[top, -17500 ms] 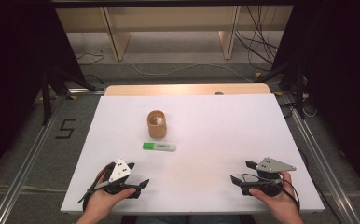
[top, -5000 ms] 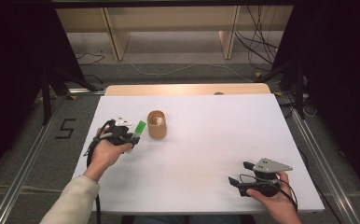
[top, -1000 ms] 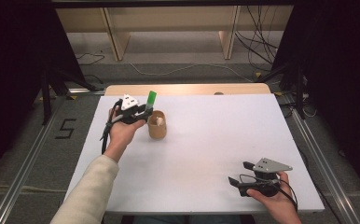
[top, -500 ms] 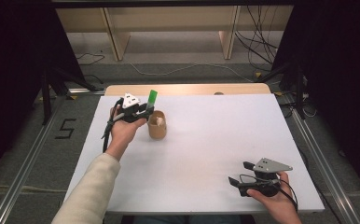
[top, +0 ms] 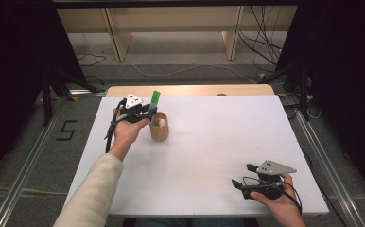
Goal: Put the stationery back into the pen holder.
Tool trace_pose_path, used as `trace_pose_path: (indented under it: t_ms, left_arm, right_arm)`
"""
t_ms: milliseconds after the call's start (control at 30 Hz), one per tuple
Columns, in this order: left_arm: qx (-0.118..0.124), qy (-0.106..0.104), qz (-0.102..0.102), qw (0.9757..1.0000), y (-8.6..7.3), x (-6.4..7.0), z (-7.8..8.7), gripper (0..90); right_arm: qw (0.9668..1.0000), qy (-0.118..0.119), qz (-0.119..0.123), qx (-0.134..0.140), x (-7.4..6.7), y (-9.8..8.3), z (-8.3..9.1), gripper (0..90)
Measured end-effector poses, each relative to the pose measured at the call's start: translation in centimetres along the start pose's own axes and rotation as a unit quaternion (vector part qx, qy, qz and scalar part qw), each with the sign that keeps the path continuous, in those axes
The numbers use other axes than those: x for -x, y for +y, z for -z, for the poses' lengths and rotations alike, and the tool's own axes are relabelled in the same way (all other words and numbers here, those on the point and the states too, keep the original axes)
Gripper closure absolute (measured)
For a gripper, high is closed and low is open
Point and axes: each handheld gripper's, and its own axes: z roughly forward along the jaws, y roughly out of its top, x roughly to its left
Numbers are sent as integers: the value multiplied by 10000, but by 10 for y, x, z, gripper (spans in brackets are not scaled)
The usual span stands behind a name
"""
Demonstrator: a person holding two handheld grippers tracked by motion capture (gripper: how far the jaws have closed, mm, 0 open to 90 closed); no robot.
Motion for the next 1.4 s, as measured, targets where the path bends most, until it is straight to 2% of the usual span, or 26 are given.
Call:
trace_pose_path:
  t_ms: [467, 567, 1400]
  left_arm:
    - [9, -69, 29, 10000, 2, 2, -5, 662]
    - [12, -128, 123, 9998, 2, 3, -7, 662]
    - [-108, -123, 133, 9998, 0, 5, -20, 661]
  right_arm:
    - [10000, 1, -1, -3, 0, 0, 0, 166]
    - [10000, 0, -7, 3, 0, 0, 0, 165]
    - [10000, 11, 9, -8, 0, 0, 0, 166]
